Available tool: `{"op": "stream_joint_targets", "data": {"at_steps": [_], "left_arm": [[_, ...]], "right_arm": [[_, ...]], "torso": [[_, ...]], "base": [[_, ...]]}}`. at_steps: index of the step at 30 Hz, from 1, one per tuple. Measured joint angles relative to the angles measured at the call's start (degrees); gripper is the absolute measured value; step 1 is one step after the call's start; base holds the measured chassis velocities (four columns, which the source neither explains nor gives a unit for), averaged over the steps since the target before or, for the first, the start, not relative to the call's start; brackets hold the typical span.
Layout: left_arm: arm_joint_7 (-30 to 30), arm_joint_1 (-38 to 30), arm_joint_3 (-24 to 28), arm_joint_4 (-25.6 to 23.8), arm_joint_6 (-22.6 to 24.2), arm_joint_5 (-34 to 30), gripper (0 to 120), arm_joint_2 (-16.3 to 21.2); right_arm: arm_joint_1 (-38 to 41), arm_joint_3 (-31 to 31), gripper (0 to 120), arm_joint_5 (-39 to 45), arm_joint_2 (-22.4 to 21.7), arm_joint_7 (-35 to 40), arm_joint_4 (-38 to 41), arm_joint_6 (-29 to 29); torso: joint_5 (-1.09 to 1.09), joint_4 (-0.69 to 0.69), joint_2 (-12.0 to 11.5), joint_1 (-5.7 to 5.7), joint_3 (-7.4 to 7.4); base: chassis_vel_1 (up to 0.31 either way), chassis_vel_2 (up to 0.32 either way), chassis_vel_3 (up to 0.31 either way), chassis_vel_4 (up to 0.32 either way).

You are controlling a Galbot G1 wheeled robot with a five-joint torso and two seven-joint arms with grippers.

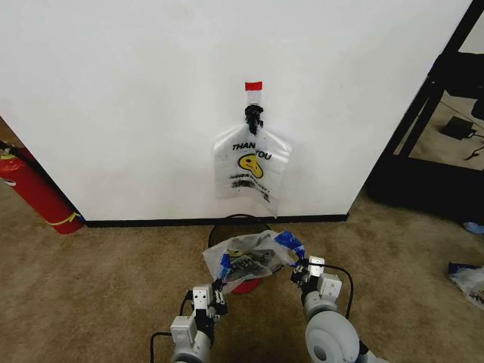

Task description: Pick up the garbage bag from the wall and place it over the trash bin.

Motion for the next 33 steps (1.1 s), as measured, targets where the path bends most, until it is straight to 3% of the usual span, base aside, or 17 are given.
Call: {"op": "stream_joint_targets", "data": {"at_steps": [19, 33], "left_arm": [[0.6, -1.6, 0.6, 3.4, 0.9, -1.3, 0, 0.0], [0.9, -5.2, 2.2, 8.4, 0.8, -0.8, 0, -2.2]], "right_arm": [[5.0, -1.5, 0, -0.1, 1.1, -0.1, -6.1, -1.0], [10.2, -2.8, 0, -0.4, 3.0, -0.7, -12.9, 0.0]], "torso": [[0.01, 0.00, 0.0, 0.00, 0.00], [0.01, 0.00, 0.0, 0.00, 0.00]], "base": [[0.000, 0.000, 0.000, 0.000], [0.000, 0.000, 0.000, 0.000]]}}
